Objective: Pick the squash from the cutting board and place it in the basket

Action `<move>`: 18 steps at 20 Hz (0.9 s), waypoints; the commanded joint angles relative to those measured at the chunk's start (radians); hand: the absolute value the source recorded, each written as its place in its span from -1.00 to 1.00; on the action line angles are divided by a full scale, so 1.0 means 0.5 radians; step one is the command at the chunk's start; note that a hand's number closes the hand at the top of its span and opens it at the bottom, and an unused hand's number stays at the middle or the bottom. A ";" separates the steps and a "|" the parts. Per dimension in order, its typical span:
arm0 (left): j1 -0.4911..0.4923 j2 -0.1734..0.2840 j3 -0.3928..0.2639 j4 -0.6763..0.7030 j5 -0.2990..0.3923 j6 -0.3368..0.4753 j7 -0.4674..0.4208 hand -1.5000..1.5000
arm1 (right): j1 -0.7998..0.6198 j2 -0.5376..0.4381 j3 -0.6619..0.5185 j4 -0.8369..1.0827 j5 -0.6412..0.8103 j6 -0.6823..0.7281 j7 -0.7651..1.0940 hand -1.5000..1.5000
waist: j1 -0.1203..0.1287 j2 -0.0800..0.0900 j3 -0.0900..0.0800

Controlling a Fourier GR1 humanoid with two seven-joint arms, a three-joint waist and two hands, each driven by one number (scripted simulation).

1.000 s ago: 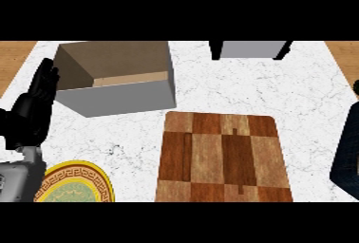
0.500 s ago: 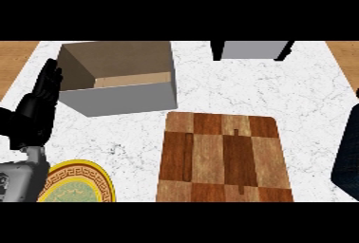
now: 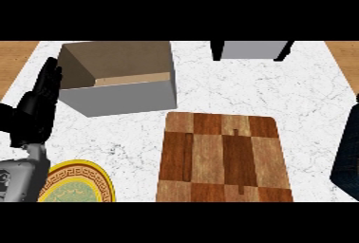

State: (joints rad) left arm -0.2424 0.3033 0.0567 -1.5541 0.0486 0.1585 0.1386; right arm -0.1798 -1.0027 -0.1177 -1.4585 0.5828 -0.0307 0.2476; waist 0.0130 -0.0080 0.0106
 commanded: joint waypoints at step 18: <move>0.048 -0.049 0.039 0.209 -0.001 -0.073 0.033 0.00 | -0.158 0.148 0.080 0.688 0.305 -0.101 -0.360 1.00 | 0.001 0.031 -0.020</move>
State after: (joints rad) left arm -0.2427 0.2894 0.0765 -1.5403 0.0356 0.1401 0.1130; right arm -0.2367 -0.9437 -0.0945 -1.1962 0.6870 -0.0480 0.0996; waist 0.0087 -0.0101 0.0130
